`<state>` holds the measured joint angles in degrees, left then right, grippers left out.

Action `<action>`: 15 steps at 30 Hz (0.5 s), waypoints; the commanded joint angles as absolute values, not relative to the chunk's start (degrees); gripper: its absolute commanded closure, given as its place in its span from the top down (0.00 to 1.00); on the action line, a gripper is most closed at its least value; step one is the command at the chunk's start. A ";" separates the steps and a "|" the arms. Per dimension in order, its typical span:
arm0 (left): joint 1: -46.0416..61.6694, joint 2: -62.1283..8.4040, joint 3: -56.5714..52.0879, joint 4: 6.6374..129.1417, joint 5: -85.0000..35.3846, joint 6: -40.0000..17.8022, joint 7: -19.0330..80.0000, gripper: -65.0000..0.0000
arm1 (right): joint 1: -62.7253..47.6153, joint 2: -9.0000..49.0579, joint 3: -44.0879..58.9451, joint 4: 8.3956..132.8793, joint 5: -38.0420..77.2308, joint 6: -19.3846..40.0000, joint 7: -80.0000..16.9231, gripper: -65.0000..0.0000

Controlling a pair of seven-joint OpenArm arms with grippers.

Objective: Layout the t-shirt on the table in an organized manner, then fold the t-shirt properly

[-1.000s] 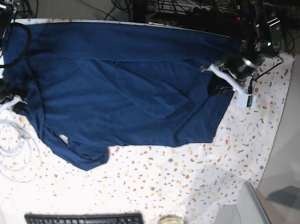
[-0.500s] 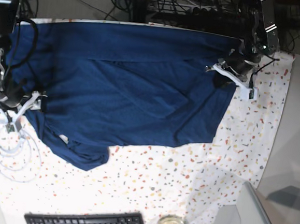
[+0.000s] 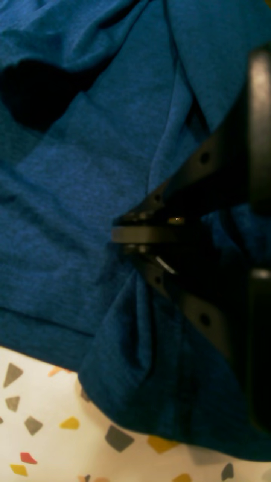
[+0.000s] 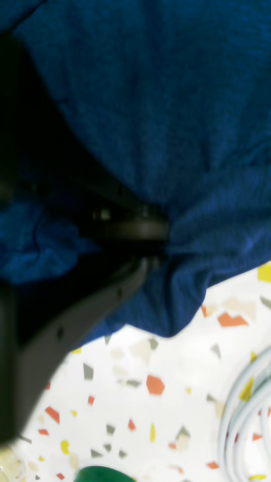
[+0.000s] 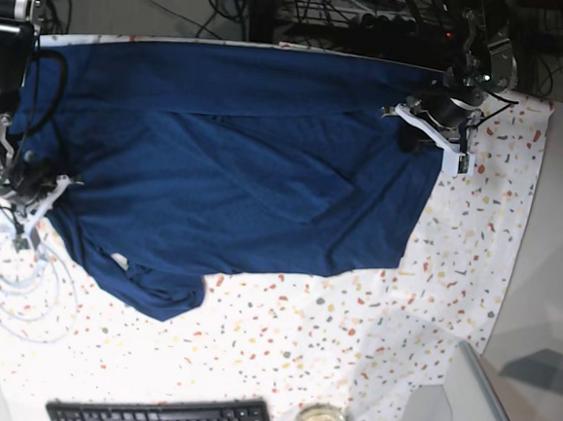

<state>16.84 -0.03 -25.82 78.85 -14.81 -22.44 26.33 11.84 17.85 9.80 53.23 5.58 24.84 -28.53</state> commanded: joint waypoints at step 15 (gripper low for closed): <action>17.01 -0.40 -25.98 79.25 -14.29 -22.11 26.68 0.00 | 14.99 22.90 9.98 53.85 5.85 24.75 -27.65 0.04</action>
